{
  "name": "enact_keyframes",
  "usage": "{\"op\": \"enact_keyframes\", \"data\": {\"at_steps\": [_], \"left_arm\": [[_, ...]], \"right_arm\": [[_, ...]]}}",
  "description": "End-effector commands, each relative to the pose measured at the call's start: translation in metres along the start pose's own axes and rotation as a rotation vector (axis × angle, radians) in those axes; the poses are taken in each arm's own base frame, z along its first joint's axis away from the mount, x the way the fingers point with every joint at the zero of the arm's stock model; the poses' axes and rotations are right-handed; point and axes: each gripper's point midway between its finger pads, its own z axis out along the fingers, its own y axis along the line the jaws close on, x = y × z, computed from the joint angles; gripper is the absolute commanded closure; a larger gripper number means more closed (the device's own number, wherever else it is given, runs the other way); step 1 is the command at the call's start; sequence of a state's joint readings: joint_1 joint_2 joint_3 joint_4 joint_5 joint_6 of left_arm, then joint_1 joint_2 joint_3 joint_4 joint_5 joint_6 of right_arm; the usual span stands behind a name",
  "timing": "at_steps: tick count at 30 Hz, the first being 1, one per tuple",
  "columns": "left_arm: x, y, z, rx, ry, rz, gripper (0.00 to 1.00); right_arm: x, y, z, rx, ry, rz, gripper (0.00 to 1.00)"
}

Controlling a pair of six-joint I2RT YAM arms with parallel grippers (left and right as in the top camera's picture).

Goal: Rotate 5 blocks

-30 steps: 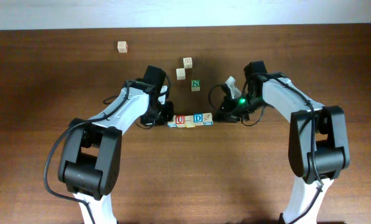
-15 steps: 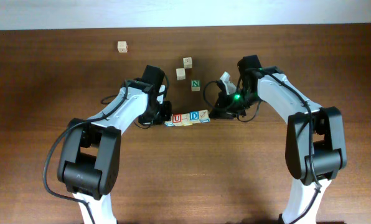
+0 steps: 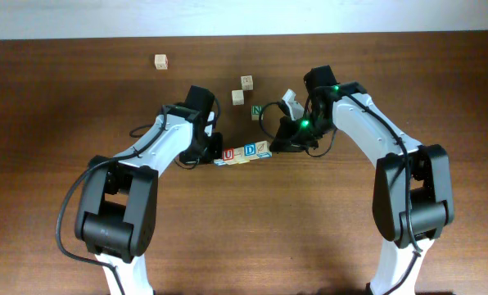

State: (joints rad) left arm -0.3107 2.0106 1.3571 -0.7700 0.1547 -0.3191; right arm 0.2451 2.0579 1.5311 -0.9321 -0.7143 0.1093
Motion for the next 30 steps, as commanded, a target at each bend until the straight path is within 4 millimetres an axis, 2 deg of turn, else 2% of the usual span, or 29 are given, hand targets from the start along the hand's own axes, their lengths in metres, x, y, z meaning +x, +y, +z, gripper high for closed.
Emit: {"op": "enact_keyframes", "data": {"at_steps": [1,9,30], "left_arm": [[0.012,-0.053,-0.010,0.205,0.034,0.046,1.00],[0.012,-0.053,-0.010,0.205,0.034,0.046,1.00],[0.012,-0.053,-0.010,0.205,0.034,0.046,1.00]], "right_arm": [[0.012,0.056,0.019,-0.120,0.054,-0.098,0.95],[0.008,0.070,0.018,-0.125,0.050,-0.120,0.95],[0.006,0.072,0.022,-0.110,0.042,-0.112,0.96]]}}
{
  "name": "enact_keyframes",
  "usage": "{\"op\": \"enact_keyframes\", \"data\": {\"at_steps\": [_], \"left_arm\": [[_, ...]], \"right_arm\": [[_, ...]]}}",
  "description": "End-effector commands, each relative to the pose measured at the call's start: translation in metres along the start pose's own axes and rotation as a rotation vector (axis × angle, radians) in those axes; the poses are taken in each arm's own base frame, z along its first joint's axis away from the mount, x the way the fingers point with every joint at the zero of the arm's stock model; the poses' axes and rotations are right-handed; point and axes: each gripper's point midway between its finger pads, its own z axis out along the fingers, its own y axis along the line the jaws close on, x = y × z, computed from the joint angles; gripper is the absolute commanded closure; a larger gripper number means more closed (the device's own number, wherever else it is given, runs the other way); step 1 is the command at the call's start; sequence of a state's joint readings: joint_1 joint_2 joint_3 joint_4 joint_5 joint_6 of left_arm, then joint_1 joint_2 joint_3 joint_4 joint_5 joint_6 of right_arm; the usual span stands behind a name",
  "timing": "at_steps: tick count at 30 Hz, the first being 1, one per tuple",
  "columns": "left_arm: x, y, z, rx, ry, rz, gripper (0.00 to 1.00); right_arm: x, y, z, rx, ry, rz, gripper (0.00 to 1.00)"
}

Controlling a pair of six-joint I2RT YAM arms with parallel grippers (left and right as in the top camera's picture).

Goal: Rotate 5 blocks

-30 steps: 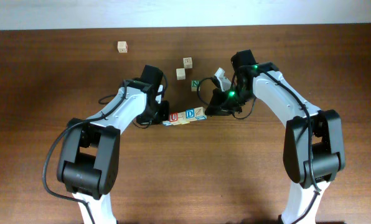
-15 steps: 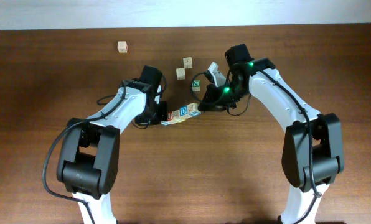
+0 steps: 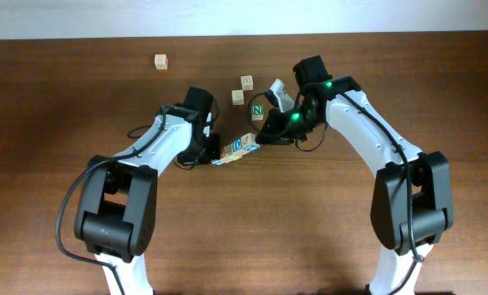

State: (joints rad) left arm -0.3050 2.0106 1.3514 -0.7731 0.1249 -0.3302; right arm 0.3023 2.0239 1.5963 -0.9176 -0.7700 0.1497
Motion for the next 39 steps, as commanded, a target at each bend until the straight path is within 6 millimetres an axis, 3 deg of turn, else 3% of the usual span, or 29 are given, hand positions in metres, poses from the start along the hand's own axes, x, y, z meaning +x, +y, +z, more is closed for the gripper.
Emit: {"op": "enact_keyframes", "data": {"at_steps": [1,27,39], "left_arm": [[0.012,-0.060,-0.012,0.236,0.038,0.064,1.00],[0.006,-0.051,-0.014,0.241,0.028,0.037,1.00],[-0.011,-0.017,-0.018,0.235,0.002,-0.052,1.00]], "right_arm": [[0.017,0.022,0.031,-0.043,0.079,-0.032,0.96],[0.014,0.029,0.042,-0.020,0.065,-0.032,0.95],[0.013,0.029,0.042,-0.020,0.063,-0.034,0.96]]}}
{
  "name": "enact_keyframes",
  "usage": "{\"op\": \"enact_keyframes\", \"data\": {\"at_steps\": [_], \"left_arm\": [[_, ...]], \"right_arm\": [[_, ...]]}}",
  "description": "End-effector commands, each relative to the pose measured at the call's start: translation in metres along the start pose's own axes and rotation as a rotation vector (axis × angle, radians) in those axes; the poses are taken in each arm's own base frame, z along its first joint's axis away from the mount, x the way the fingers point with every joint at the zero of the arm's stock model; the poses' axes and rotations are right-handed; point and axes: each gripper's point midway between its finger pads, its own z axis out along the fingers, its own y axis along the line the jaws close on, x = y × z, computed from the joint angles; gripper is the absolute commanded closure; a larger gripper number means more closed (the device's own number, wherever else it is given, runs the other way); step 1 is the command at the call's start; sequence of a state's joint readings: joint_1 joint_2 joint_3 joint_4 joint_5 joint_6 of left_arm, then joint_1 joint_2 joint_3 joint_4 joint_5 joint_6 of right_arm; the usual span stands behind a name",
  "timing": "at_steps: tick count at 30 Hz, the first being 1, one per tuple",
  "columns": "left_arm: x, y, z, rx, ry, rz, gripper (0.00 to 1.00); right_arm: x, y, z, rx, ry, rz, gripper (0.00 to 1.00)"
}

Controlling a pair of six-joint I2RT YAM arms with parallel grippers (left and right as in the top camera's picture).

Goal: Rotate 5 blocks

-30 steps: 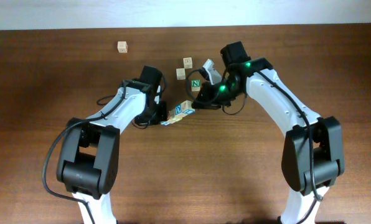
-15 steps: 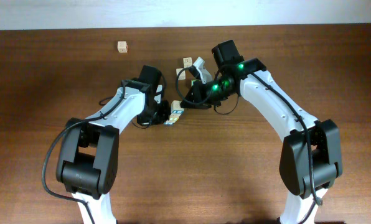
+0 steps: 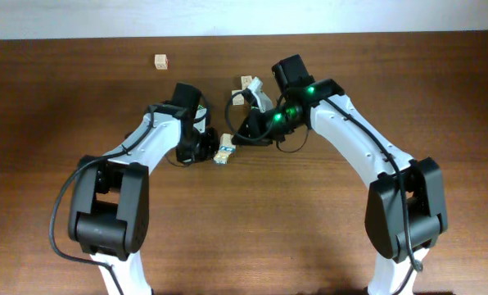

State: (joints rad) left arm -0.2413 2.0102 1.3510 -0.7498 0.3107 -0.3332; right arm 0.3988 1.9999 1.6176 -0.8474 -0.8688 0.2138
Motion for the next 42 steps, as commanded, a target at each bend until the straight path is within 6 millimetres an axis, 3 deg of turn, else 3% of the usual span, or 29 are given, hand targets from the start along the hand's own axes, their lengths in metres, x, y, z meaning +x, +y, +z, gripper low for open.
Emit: {"op": "enact_keyframes", "data": {"at_steps": [1,30,33,38,42], "left_arm": [[-0.004,-0.011,-0.011,0.057,-0.018,0.010,1.00],[-0.007,-0.009,-0.011,0.057,-0.026,0.007,1.00],[-0.012,0.000,-0.015,0.056,-0.038,-0.018,1.00],[-0.026,0.034,-0.026,0.050,-0.071,-0.104,1.00],[-0.029,0.042,-0.028,0.049,-0.079,-0.123,1.00]], "right_arm": [[0.012,-0.033,0.023,0.102,0.049,0.053,0.96],[-0.001,-0.020,0.038,0.102,0.001,0.012,0.96],[-0.001,-0.020,0.038,0.102,0.002,0.012,0.96],[-0.001,-0.020,0.038,0.102,0.002,0.012,0.96],[-0.001,-0.020,0.038,0.102,0.001,0.012,0.96]]}}
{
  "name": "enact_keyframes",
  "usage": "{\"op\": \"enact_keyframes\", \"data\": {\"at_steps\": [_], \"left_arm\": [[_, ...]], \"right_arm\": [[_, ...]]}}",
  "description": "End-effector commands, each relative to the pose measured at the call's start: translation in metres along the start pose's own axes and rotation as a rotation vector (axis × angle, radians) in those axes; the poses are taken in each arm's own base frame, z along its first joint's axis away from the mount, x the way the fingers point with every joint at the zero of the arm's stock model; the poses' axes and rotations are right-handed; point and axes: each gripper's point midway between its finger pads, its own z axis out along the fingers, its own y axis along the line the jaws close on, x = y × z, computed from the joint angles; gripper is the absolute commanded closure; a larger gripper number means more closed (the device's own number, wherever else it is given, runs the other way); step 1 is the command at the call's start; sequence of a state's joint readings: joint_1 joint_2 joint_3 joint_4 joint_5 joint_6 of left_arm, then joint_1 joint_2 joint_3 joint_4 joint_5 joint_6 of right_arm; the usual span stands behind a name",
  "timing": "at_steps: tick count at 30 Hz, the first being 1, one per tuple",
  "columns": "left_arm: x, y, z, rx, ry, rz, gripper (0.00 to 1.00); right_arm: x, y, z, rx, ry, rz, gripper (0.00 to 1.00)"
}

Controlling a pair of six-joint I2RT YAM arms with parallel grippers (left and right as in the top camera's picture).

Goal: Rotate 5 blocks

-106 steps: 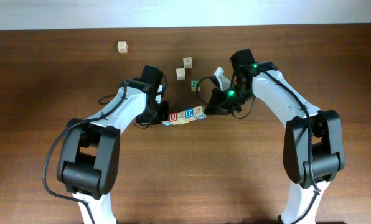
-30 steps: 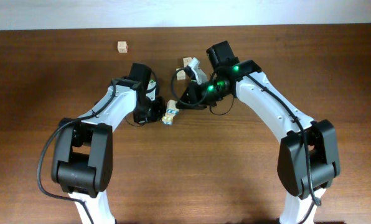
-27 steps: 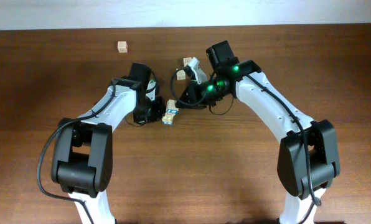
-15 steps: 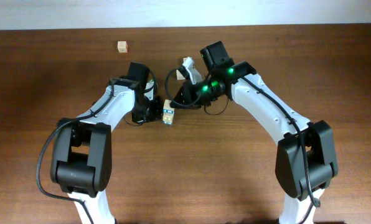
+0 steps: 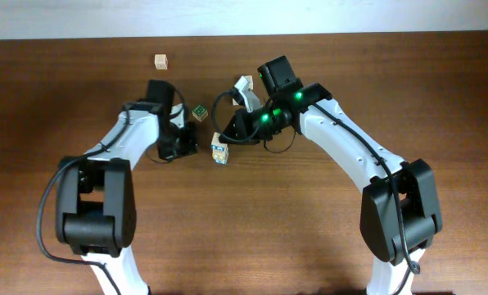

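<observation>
A short row of lettered wooden blocks lies near the table's middle, running almost front to back. The right gripper sits low at the row's far end, its fingers dark and hidden under the wrist. To the row's left is the left gripper, a small gap away from it. The overhead view does not show how either pair of jaws stands. A green block lies tilted between the two arms, just behind the row.
A lone tan block rests at the back left. Another tan block peeks out behind the right wrist. The table's far edge meets a white wall.
The block row has turned further, from slanted to nearly front-to-back. Both grippers have shifted left and toward the back. A green block now shows between the arms.
At first the row lay sideways, the left gripper at its left end and the right gripper at its right end. Then its right end stood farther back, then steeper still. Now the row points nearly front to back, and both arms have shifted left.
</observation>
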State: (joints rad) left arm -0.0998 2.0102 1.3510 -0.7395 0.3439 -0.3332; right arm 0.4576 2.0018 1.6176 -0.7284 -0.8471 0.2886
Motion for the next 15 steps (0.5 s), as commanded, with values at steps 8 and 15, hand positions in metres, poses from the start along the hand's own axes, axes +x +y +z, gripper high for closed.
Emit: {"op": "enact_keyframes", "data": {"at_steps": [8,15], "left_arm": [[-0.0071,-0.0042,-0.0109,0.024,-0.032,0.007,1.00],[-0.0078,-0.0044,-0.0109,0.025,-0.034,0.008,1.00]], "right_arm": [[0.0091,-0.0374,0.0191,0.109,0.028,0.048,0.96],[0.0086,-0.0373,0.0190,0.107,0.026,0.047,0.94]]}}
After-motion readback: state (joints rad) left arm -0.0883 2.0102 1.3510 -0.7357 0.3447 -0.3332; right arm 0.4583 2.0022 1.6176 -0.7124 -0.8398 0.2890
